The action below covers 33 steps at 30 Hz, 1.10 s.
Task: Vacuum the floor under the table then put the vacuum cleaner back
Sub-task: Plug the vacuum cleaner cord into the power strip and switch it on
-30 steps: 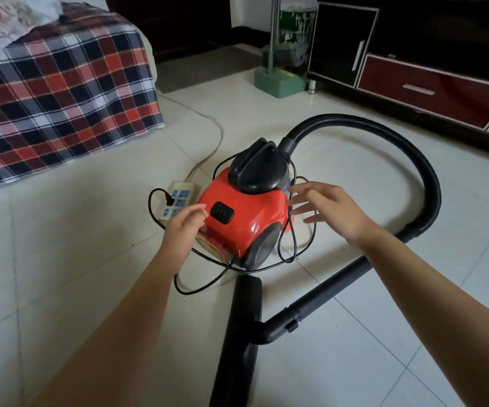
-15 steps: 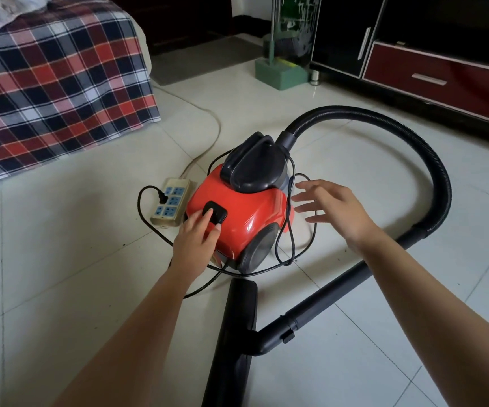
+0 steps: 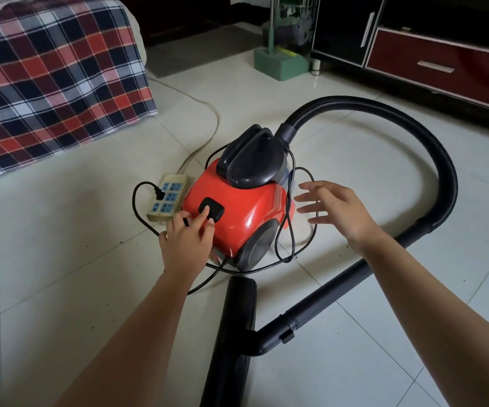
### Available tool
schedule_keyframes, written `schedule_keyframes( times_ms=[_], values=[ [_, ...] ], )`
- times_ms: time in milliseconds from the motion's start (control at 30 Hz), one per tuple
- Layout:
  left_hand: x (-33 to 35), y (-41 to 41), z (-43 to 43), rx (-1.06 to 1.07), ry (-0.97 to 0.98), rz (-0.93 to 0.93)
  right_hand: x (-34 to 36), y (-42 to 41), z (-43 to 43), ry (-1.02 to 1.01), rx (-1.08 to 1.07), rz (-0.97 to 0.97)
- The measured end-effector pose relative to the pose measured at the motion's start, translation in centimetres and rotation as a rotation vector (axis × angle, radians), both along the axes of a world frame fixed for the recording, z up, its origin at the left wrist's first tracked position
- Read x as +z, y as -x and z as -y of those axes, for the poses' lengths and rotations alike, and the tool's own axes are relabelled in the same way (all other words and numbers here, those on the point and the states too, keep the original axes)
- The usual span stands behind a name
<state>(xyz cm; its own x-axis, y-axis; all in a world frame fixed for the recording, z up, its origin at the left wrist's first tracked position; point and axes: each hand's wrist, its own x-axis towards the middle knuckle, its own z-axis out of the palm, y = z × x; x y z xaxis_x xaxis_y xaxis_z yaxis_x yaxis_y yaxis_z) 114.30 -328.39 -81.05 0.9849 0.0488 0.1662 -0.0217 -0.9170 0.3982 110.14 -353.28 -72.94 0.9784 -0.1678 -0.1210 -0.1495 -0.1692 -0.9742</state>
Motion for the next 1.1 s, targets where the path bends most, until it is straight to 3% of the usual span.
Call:
schedule_keyframes(
  times_ms=[300,533,667,900,1033,1100],
  values=[
    [0.2,0.2,0.3,0.029,-0.041,-0.055,-0.6,0.4,0.8,0.033,-0.016,-0.039],
    [1.5,0.4,0.7,0.009,-0.127,-0.198,0.0,1.1,1.4,0.045,-0.019,-0.026],
    [1.6,0.2,0.6,0.041,0.188,-0.278,0.5,1.5,1.6,0.055,-0.039,-0.018],
    [4.6,0.0,0.3,0.091,0.92,-0.173,1.0,1.8,2.2,0.072,-0.069,0.01],
    [5.7,0.3,0.0,0.092,1.066,-0.145,0.6,2.2,3.0,0.147,-0.06,0.018],
    [5.7,1.0,0.2,0.066,1.067,-0.167,0.3,2.6,3.8,0.324,-0.018,-0.011]
  ],
)
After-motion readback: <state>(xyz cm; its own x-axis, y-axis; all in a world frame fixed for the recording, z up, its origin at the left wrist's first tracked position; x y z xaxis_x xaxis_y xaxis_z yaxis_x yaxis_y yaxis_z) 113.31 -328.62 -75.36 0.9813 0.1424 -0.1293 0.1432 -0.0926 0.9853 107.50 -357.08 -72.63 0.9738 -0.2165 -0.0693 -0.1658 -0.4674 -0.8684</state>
